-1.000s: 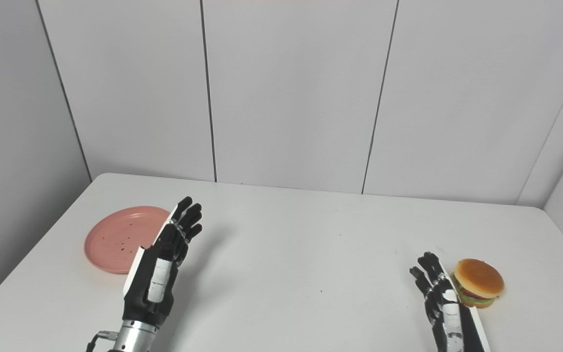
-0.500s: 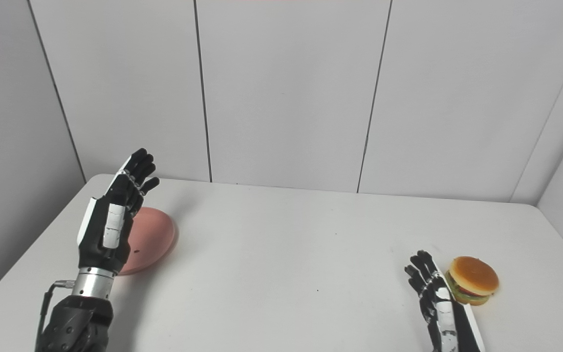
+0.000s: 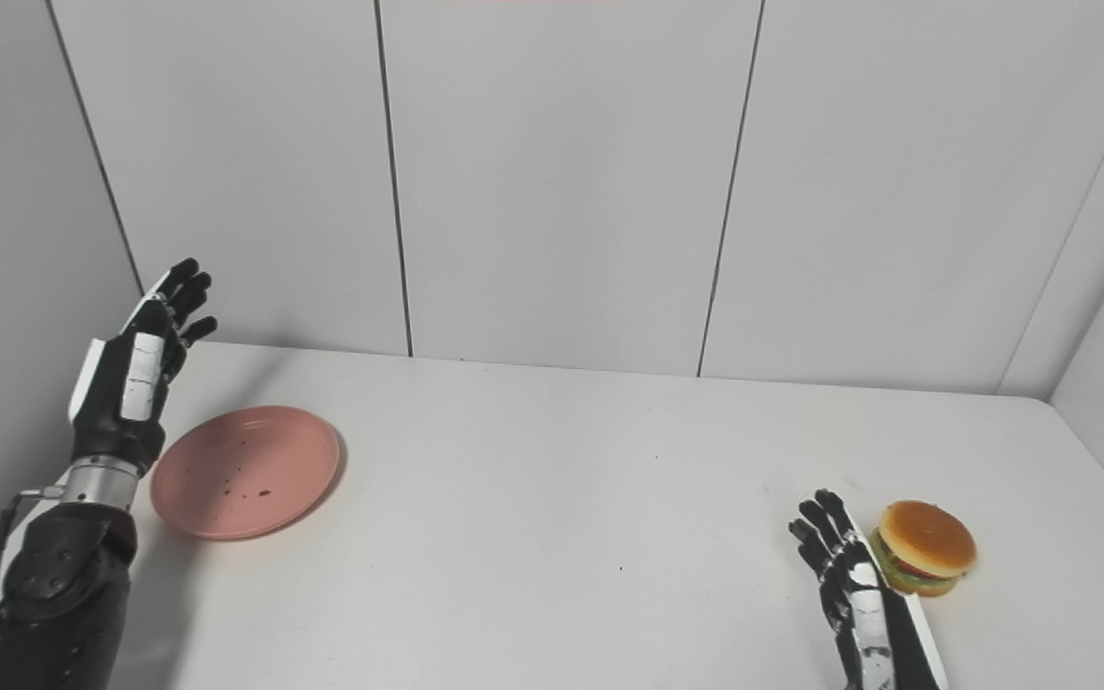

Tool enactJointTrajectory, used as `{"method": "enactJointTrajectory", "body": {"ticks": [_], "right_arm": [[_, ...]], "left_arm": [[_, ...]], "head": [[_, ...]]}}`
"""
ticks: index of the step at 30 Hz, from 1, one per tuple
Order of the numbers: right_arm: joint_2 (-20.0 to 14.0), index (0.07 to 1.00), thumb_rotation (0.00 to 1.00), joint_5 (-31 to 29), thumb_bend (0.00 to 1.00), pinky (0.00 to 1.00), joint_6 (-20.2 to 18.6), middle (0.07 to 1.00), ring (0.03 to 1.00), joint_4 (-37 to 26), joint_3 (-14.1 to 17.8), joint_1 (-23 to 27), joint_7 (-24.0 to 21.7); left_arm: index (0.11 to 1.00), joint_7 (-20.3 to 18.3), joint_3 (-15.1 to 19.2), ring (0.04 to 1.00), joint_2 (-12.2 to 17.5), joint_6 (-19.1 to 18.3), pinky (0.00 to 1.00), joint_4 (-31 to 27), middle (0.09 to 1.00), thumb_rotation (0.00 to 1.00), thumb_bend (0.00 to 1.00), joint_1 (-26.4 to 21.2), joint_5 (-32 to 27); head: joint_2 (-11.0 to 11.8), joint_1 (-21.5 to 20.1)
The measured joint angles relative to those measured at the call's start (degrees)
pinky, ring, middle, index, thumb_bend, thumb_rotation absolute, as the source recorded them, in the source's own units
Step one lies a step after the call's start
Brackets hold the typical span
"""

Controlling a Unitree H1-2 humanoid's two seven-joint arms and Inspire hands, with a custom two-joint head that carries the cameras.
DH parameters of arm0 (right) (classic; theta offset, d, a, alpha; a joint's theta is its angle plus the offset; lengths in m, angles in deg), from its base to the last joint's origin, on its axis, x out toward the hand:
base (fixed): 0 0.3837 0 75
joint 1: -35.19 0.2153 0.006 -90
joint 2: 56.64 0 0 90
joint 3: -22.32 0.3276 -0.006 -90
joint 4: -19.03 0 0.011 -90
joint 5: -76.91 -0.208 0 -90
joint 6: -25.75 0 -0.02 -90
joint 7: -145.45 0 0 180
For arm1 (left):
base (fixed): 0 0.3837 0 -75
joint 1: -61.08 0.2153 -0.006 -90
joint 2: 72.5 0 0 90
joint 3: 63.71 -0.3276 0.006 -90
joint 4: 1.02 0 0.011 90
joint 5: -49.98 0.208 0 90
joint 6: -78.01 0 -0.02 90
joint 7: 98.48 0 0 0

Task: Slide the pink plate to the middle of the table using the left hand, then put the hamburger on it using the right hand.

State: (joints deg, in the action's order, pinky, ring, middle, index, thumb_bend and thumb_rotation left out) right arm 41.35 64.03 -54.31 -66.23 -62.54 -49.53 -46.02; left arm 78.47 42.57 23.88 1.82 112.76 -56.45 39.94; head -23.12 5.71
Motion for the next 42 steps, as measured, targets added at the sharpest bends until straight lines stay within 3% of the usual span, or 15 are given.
{"method": "enactJointTrajectory", "body": {"ticks": [9,17,19,23,26,31,42], "right_arm": [[-0.1,0.93,1.0,0.2,0.86,0.96,0.0,0.916,0.897,-0.3,-0.1,-0.3,0.2],[-0.1,0.932,1.0,0.2,0.85,0.96,0.0,0.917,0.897,-0.6,-0.1,-0.4,0.2],[-0.1,0.932,1.0,0.2,0.85,0.96,0.0,0.915,0.893,-0.7,-0.1,-0.4,0.2],[-0.1,0.933,1.0,0.3,0.85,0.96,-0.2,0.915,0.893,-0.9,-0.1,-0.5,0.3],[-0.1,0.934,1.0,0.3,0.85,0.95,-0.2,0.913,0.888,-1.1,-0.1,-0.7,0.3],[-0.2,0.928,1.0,0.4,0.85,0.95,-0.2,0.91,0.885,-1.2,-0.2,-0.7,0.4],[-0.2,0.932,1.0,0.5,0.86,0.95,-0.5,0.912,0.886,-1.5,-0.4,-0.8,0.9]], "left_arm": [[0.877,-2.9,2.4,0.993,2.7,5.5,0.93,20.2,0.951,0.99,1.0,-5.4,-4.4],[0.913,-6.7,2.9,0.994,4.7,10.0,1.0,33.3,0.963,0.96,1.0,-8.8,-6.1],[0.913,-7.6,3.2,0.992,5.1,10.1,0.97,36.1,0.961,0.94,1.0,-9.6,-6.7],[0.929,-10.1,4.8,0.998,5.2,9.9,0.99,40.2,0.97,0.92,1.0,-10.5,-9.7],[0.949,-12.1,5.8,1.0,5.2,7.8,1.0,43.2,0.971,0.97,1.0,-11.4,-11.8],[0.934,-12.7,6.3,1.0,5.2,5.7,1.0,45.6,0.949,0.97,1.0,-12.4,-12.4],[0.919,-13.3,7.0,0.993,5.5,6.1,1.0,48.9,0.942,0.97,1.0,-13.6,-12.4]], "head": [[-0.5,-0.4],[-0.7,-0.4],[-0.9,-0.4],[-1.1,-0.5],[-1.1,-0.6],[-1.4,-0.9],[-1.5,-1.8]]}}
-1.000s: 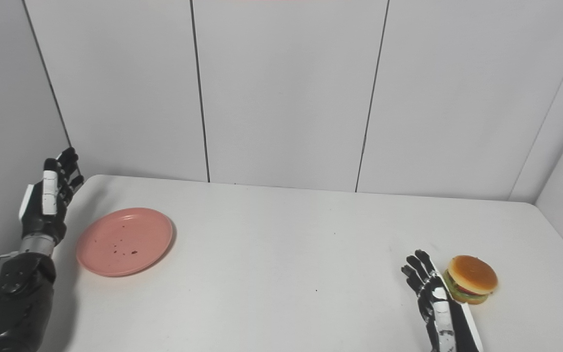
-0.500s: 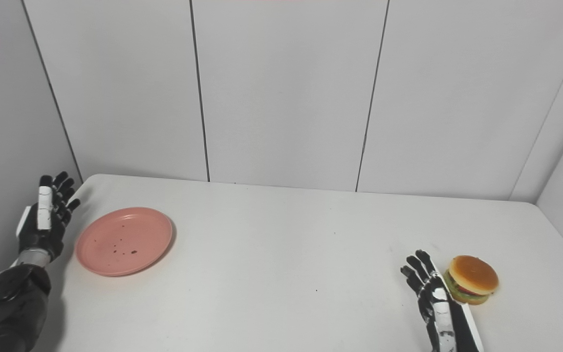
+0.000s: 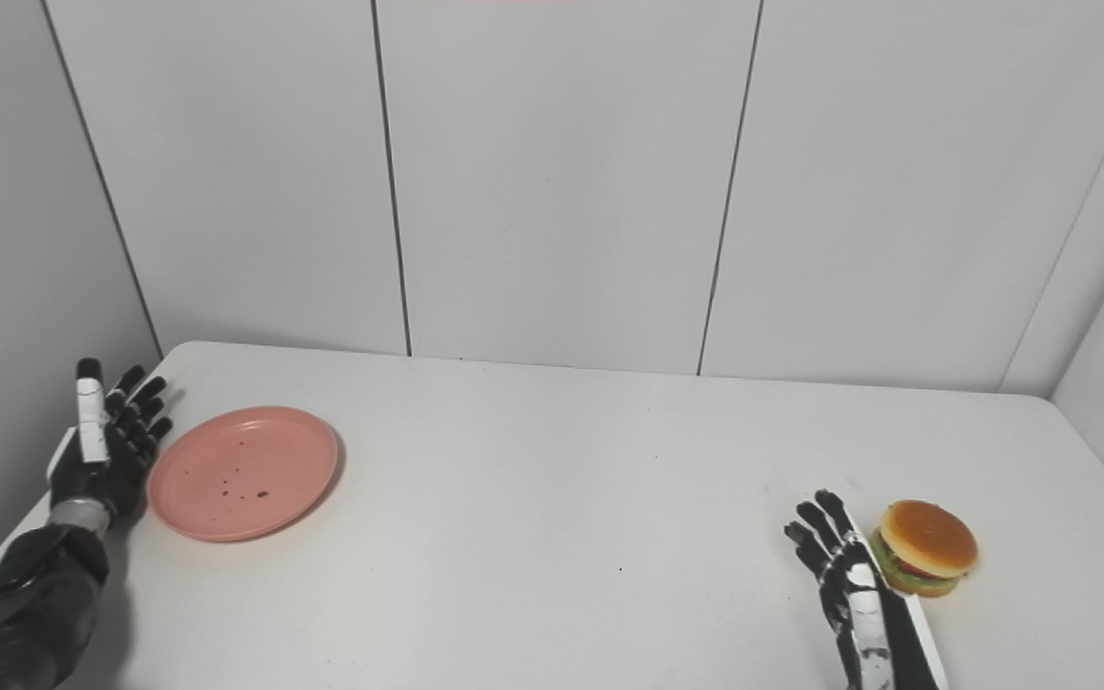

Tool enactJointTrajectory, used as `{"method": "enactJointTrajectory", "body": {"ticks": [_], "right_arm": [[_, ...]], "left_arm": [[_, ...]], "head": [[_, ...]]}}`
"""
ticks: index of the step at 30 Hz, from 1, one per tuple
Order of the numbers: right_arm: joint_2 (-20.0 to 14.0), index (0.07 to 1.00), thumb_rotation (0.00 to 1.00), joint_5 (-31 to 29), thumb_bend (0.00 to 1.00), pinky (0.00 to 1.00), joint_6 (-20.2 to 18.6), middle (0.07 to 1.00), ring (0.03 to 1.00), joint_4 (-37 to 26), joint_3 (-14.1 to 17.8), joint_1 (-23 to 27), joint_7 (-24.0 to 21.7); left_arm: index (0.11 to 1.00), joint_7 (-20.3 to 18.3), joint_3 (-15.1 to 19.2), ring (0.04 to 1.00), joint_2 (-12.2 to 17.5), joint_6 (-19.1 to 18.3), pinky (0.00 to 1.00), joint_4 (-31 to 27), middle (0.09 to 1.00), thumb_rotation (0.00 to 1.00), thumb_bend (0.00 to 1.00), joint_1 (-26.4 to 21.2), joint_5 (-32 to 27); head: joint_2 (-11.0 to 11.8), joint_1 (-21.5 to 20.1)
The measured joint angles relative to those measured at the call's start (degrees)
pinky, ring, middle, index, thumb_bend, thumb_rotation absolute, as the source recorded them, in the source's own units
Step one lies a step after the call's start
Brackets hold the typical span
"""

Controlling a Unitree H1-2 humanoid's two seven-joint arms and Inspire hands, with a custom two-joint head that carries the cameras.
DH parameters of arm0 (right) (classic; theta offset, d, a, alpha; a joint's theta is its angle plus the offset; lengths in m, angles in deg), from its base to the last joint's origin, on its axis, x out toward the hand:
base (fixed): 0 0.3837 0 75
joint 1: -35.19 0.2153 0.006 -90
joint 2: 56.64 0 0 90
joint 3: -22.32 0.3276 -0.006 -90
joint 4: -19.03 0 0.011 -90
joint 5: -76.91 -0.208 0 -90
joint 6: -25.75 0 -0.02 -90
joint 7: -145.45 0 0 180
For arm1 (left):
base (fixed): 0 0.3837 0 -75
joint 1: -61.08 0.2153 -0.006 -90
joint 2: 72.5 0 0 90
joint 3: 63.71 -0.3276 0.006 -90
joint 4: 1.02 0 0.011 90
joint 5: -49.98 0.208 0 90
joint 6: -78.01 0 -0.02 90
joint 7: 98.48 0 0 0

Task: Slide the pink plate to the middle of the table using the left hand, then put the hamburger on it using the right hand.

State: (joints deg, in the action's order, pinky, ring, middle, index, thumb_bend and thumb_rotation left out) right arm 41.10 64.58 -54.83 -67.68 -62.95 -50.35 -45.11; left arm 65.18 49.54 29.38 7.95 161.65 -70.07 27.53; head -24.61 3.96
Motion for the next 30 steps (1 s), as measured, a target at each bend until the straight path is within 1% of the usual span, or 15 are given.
{"method": "enactJointTrajectory", "body": {"ticks": [2,5,7,10,14,15,17,20,23,26,30], "right_arm": [[0.0,0.932,1.0,0.1,0.86,0.95,-0.2,0.913,0.887,-0.1,0.0,0.0,0.0],[0.0,0.934,1.0,0.3,0.85,0.96,-0.4,0.915,0.891,-0.2,0.0,-0.1,0.1],[0.0,0.933,1.0,0.5,0.85,0.96,-0.5,0.915,0.891,-0.3,0.0,-0.1,0.1],[0.0,0.935,1.0,0.9,0.85,0.95,-0.6,0.915,0.886,-0.3,0.0,-0.2,0.1],[0.0,0.934,1.0,1.1,0.86,0.95,-0.6,0.914,0.887,-0.5,0.0,-0.3,0.2],[0.0,0.933,1.0,1.1,0.86,0.95,-0.6,0.913,0.888,-0.5,0.0,-0.3,0.2],[0.0,0.932,1.0,1.2,0.86,0.95,-0.6,0.912,0.887,-0.5,0.0,-0.4,0.3],[0.0,0.932,1.0,1.2,0.85,0.95,-0.6,0.913,0.889,-0.6,0.0,-0.4,0.4],[0.0,0.931,1.0,1.2,0.86,0.95,-0.7,0.913,0.889,-0.6,0.0,-0.4,0.5],[0.0,0.93,1.0,1.4,0.86,0.95,-0.7,0.914,0.889,-0.6,0.0,-0.3,0.5],[0.0,0.927,1.0,1.6,0.86,0.94,-0.8,0.912,0.887,-0.6,0.0,-0.4,0.6]], "left_arm": [[0.922,0.0,0.1,0.984,0.0,0.1,0.99,0.0,0.942,0.98,1.0,0.0,0.0],[0.928,0.1,-0.1,0.969,-0.1,0.4,0.95,0.0,0.917,0.98,1.0,0.0,0.1],[0.927,0.2,-0.5,0.964,-0.4,0.9,0.95,0.0,0.911,0.99,1.0,0.0,0.2],[0.906,0.2,-0.7,0.93,-0.7,1.3,0.92,0.0,0.883,0.95,1.0,0.0,0.2],[0.908,-0.3,-0.6,0.907,-1.3,1.7,0.9,0.0,0.865,0.92,1.0,0.0,0.0],[0.909,-0.7,-0.6,0.895,-1.4,1.7,0.87,0.0,0.859,0.92,1.0,0.0,0.0],[0.907,-1.4,-0.6,0.885,-1.8,1.7,0.84,0.0,0.857,0.91,1.0,0.0,0.0],[0.9,-2.9,-0.5,0.839,-2.2,1.8,0.78,0.0,0.839,0.89,0.99,0.1,-0.3],[0.879,-3.5,-0.6,0.83,-2.8,2.2,0.76,-0.1,0.821,0.89,0.96,0.1,-0.5],[0.871,-3.6,-1.1,0.823,-3.3,2.5,0.74,-0.3,0.814,0.89,0.96,0.1,-0.5],[0.881,-3.8,-2.1,0.842,-3.8,2.1,0.77,-1.7,0.837,0.89,0.96,0.5,-0.5]], "head": [[-0.2,0.1],[-0.4,0.0],[-0.4,-0.1],[-0.4,0.0],[-0.6,-0.2],[-0.7,-0.2],[-0.7,-0.3],[-0.7,-0.3],[-0.7,-0.3],[-0.7,-0.4],[-0.9,-0.4]]}}
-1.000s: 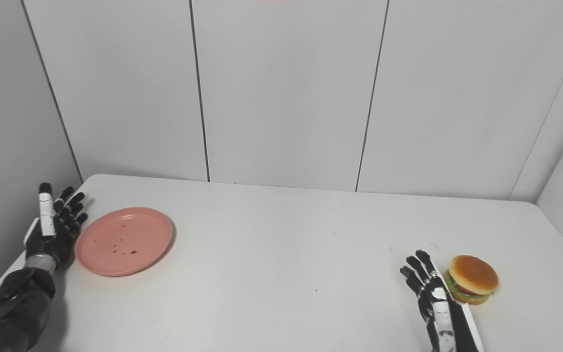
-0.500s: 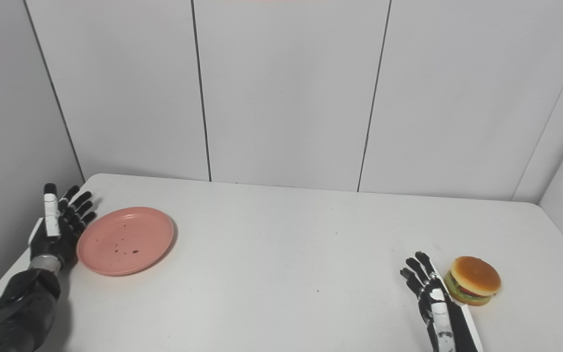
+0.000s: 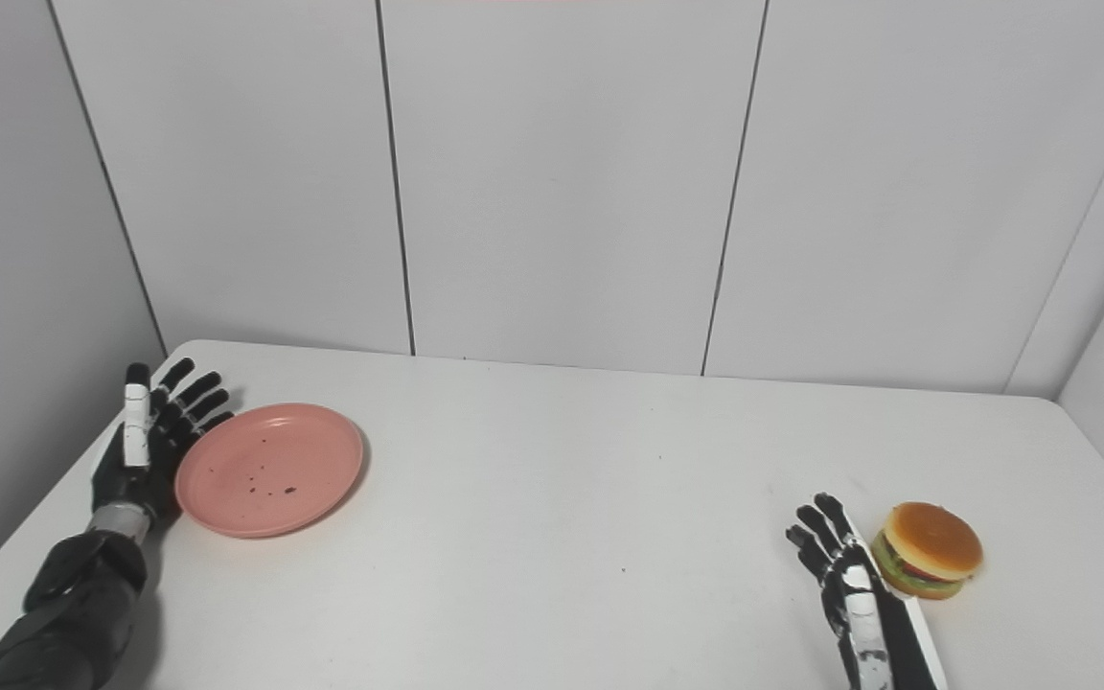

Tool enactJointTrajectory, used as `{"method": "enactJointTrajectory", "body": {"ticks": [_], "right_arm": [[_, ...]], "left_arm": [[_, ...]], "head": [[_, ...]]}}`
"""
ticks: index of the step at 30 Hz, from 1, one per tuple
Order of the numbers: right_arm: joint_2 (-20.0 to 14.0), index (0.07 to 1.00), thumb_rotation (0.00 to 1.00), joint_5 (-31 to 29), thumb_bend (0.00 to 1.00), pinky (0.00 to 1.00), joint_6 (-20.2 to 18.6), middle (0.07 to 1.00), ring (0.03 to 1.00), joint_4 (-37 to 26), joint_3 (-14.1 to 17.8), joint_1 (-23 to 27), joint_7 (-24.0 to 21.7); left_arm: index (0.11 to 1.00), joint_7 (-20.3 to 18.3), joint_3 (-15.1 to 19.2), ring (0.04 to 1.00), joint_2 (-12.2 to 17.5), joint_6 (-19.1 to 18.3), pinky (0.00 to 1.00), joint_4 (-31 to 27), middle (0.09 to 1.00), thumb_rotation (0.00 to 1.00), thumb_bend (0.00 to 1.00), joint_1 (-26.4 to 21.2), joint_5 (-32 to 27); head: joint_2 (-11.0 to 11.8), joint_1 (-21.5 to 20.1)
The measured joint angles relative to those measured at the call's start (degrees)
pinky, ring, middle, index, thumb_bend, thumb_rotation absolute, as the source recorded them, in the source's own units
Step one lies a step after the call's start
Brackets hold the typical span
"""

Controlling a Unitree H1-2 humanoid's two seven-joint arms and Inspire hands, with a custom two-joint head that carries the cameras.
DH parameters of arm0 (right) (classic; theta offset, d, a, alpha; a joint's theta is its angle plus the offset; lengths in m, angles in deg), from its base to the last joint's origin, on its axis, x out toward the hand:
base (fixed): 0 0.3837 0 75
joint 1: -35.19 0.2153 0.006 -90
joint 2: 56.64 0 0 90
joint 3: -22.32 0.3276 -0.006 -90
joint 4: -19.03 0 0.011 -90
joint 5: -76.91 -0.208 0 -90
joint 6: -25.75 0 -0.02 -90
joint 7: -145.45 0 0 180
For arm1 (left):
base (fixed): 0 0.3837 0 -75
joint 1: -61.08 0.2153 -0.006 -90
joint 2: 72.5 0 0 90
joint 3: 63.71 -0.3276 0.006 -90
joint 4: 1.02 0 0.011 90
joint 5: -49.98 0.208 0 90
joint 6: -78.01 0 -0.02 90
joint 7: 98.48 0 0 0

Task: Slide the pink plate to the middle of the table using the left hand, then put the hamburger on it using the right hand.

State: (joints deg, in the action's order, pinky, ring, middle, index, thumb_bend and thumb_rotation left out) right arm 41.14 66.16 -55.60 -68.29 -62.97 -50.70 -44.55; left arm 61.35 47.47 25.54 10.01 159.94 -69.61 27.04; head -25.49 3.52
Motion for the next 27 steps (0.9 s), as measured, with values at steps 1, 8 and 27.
{"method": "enactJointTrajectory", "body": {"ticks": [1,8,27], "right_arm": [[0.0,0.927,1.0,0.0,0.85,0.94,0.0,0.912,0.886,0.0,0.0,0.0,0.0],[0.0,0.929,1.0,0.3,0.85,0.94,-0.1,0.906,0.883,-0.1,-0.1,0.0,0.0],[0.9,0.917,1.0,1.8,0.85,0.93,-2.3,0.891,0.866,-1.8,-1.1,-1.0,1.1]], "left_arm": [[0.884,-0.1,-0.3,0.844,-0.2,-0.2,0.77,-0.8,0.84,0.9,0.96,0.3,0.0],[0.896,-1.4,-1.0,0.873,-1.8,-2.4,0.82,-3.9,0.863,0.85,1.0,1.2,-0.5],[0.888,1.8,-6.0,0.874,-5.8,-1.6,0.86,-6.9,0.847,0.9,1.0,1.0,2.9]], "head": [[0.0,0.0],[-0.1,-0.4],[-1.2,-1.8]]}}
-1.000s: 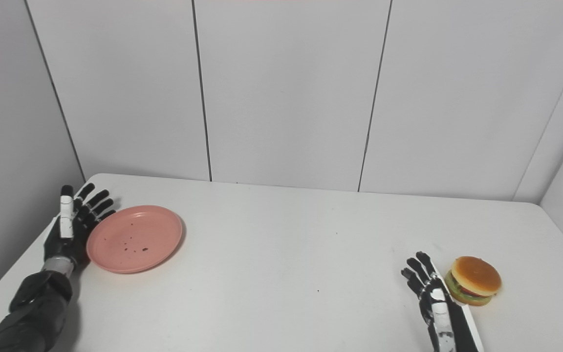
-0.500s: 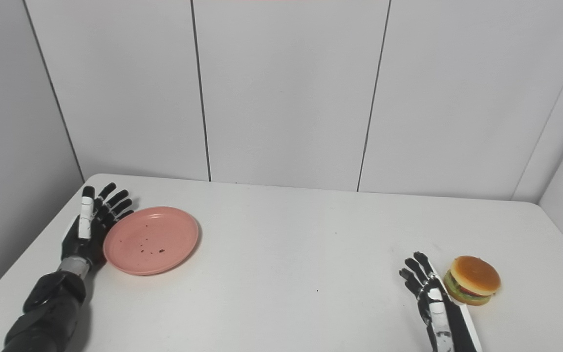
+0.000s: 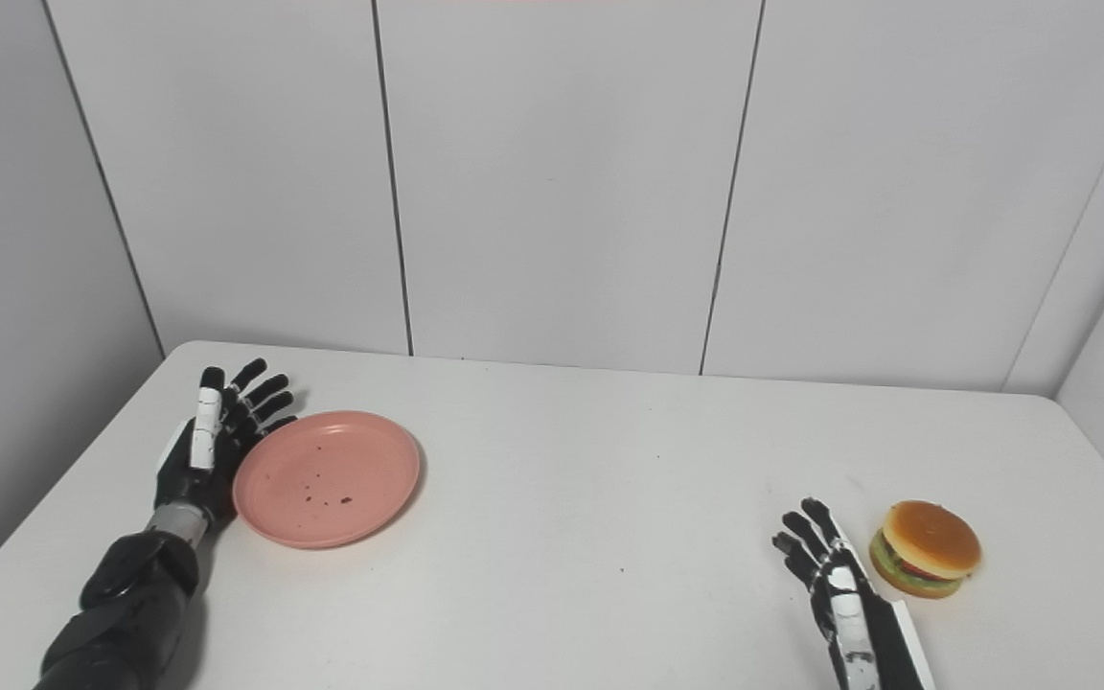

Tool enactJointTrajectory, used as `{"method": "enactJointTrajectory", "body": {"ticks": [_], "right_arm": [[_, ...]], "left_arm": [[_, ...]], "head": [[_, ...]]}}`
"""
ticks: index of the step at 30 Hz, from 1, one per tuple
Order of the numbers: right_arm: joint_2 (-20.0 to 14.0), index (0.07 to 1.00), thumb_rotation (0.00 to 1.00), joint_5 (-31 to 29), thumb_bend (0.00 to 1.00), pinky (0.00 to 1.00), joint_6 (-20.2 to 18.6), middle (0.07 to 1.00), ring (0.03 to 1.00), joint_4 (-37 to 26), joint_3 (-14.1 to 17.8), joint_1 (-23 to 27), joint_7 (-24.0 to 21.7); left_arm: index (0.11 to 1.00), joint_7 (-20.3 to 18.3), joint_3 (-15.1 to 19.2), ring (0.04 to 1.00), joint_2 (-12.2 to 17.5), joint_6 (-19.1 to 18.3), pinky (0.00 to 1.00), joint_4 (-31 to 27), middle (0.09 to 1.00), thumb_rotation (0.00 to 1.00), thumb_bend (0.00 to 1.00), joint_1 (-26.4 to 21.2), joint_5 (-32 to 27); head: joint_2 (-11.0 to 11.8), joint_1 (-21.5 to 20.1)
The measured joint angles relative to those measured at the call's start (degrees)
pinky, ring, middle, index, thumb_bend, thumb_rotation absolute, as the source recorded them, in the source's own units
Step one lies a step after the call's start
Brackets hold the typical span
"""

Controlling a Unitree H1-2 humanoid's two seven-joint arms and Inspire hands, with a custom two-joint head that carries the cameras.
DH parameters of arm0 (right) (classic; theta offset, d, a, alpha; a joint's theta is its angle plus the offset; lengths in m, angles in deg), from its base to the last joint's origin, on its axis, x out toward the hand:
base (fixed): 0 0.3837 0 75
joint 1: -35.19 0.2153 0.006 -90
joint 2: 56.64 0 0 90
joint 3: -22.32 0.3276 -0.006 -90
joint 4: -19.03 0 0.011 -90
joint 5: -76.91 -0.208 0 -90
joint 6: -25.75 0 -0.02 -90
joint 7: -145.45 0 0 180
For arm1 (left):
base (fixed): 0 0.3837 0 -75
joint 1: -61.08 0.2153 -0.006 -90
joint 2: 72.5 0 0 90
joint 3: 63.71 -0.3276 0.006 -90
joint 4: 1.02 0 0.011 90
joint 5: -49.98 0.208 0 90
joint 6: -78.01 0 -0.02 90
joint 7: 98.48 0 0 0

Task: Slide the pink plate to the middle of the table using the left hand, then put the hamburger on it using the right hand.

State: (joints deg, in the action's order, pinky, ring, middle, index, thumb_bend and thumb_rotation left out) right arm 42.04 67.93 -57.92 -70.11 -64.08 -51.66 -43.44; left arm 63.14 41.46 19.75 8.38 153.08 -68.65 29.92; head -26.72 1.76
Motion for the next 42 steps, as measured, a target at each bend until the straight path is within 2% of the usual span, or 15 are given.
{"method": "enactJointTrajectory", "body": {"ticks": [3,7,12,17,22,31,42], "right_arm": [[0.4,0.915,1.0,0.2,0.86,0.93,-0.4,0.892,0.867,-0.5,-0.3,-0.1,0.4],[0.9,0.914,1.0,0.5,0.86,0.93,-0.9,0.889,0.865,-1.4,-0.8,-0.4,0.8],[1.3,0.905,1.0,0.8,0.85,0.91,-1.2,0.883,0.859,-2.0,-1.2,-0.7,0.9],[1.3,0.902,1.0,1.1,0.86,0.91,-1.3,0.882,0.861,-2.4,-1.3,-0.8,1.1],[1.5,0.9,1.0,1.4,0.88,0.91,-1.8,0.881,0.861,-2.6,-1.6,-0.9,1.1],[2.7,0.899,1.0,3.2,0.88,0.91,-3.3,0.881,0.859,-3.7,-2.8,-1.5,2.1],[4.2,0.898,1.0,4.8,0.86,0.92,-3.8,0.88,0.856,-4.0,-3.9,-1.6,3.4]], "left_arm": [[0.887,1.5,-1.6,0.879,-1.9,-2.6,0.9,-5.0,0.846,0.91,1.0,1.3,1.4],[0.872,2.6,-2.8,0.869,-4.6,-5.3,0.89,-9.8,0.839,0.92,1.0,2.6,2.2],[0.859,5.3,-3.7,0.876,-6.2,-8.4,0.92,-13.7,0.843,0.92,1.0,3.3,3.2],[0.855,8.1,-4.4,0.865,-7.8,-10.6,0.89,-17.4,0.839,0.94,1.0,4.5,4.4],[0.87,8.6,-5.2,0.868,-9.4,-12.3,0.91,-20.4,0.847,0.96,1.0,5.5,5.4],[0.87,9.7,-6.5,0.875,-12.2,-13.2,0.93,-23.0,0.85,0.96,1.0,6.5,6.0],[0.836,11.6,-7.0,0.868,-14.1,-13.3,0.96,-23.3,0.829,0.95,1.0,6.5,6.7]], "head": [[-0.3,-0.3],[-0.5,-0.8],[-0.8,-1.1],[-1.2,-1.5],[-1.7,-2.7],[-2.5,-5.0],[-2.9,-8.6]]}}
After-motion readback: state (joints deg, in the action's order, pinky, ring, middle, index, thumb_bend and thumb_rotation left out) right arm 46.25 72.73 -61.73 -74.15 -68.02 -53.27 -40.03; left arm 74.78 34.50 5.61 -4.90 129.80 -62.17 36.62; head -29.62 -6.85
